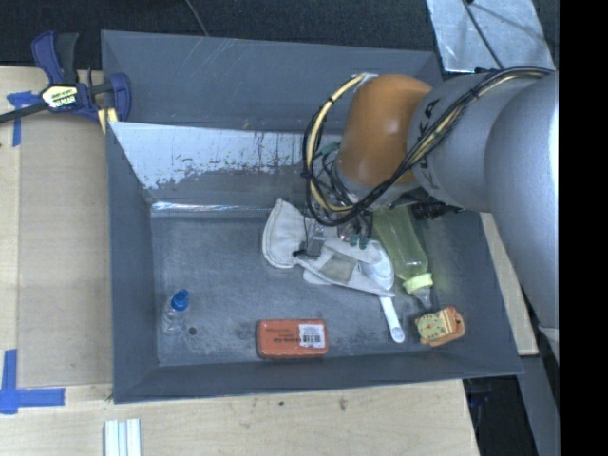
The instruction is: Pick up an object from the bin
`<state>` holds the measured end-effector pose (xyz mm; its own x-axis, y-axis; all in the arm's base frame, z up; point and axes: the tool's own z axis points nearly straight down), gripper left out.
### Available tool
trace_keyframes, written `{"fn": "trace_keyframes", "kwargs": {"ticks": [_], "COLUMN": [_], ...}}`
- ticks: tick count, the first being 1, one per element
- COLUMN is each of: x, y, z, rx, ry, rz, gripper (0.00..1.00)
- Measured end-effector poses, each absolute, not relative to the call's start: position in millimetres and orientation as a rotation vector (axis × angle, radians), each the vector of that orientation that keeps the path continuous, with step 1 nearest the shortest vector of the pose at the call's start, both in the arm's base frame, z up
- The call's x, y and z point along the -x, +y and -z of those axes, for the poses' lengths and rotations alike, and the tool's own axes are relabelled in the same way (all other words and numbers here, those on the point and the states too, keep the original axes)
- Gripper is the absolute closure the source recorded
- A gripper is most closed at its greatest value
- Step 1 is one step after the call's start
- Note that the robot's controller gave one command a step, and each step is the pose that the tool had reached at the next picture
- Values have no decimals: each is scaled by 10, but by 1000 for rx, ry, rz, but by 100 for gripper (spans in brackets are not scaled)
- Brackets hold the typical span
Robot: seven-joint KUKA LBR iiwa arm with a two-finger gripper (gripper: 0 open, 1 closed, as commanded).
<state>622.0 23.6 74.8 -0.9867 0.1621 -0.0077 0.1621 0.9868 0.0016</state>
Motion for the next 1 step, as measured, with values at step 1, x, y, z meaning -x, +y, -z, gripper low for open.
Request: {"fn": "trace_keyframes", "kwargs": {"ticks": [1], "x": [-5869], "y": [-6], "z": [-2173], "rx": [-182], "ry": [3133], "rz": [0], "gripper": [100]}}
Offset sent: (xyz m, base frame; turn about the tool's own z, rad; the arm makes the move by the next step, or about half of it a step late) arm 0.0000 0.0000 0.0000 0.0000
